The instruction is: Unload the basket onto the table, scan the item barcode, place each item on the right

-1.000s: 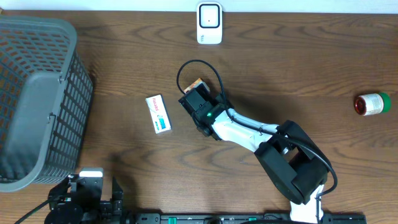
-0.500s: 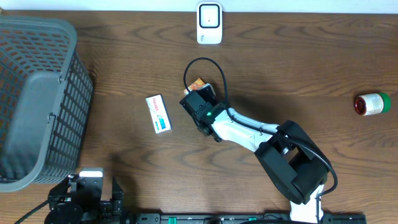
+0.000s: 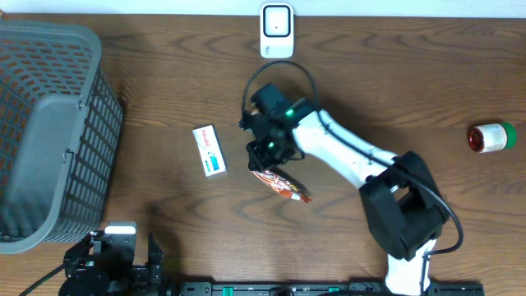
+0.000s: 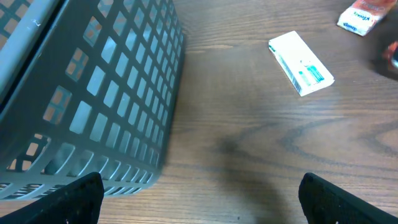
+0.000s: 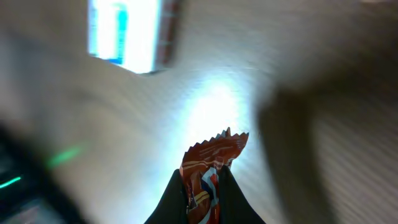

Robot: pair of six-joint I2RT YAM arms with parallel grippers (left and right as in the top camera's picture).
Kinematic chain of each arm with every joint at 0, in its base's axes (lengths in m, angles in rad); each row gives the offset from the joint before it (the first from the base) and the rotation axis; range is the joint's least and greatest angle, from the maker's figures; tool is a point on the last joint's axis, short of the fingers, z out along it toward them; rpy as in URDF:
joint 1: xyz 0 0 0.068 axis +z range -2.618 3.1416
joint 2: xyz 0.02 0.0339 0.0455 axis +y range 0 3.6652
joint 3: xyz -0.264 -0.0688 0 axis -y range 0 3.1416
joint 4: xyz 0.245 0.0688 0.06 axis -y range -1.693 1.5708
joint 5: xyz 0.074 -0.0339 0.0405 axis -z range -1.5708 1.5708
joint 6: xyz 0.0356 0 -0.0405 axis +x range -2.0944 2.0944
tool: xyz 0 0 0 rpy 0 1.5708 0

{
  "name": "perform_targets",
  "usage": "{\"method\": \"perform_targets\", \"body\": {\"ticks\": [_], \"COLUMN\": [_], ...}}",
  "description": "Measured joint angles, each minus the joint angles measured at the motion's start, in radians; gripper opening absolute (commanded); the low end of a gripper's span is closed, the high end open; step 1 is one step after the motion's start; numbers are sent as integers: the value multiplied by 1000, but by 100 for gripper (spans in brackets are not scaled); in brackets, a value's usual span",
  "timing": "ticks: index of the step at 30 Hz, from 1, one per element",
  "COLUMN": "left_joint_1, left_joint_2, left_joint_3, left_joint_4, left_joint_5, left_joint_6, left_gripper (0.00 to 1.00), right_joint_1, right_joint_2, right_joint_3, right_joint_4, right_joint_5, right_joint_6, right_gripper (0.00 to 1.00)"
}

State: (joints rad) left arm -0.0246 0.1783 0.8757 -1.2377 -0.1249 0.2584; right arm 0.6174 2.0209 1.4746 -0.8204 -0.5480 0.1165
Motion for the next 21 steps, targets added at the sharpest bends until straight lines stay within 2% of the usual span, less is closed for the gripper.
{"method": "perform_targets", "body": {"ticks": [3,5,9,12,16,19,21], "left_joint_1": [0,0,0,0,0,0,0], "left_joint_2": [0,0,0,0,0,0,0], "left_joint_3": [0,0,0,0,0,0,0], "left_joint_4": [1,0,0,0,0,0,0], "left_joint_5": [0,0,0,0,0,0,0], "left_joint_6": [0,0,0,0,0,0,0], "left_gripper": [99,99,99,99,99,99,99], "right_joint_1": [-79,-132,-182,-185,-190,-212,-230], "right_joint_2": [1,13,104,191,275,274,274], "right_joint_3": [-6,-9,-10,-12,-17,-17,-17], "right_joint_4": [27,104,245,362,517,553,549], "right_joint_5": [-230,-391,-564,-615,-706,-713,-692], "right_joint_6": [-67,-110,-143,-147,-114,-89,-75], "right_gripper": [1,1,1,2,11,12,17]}}
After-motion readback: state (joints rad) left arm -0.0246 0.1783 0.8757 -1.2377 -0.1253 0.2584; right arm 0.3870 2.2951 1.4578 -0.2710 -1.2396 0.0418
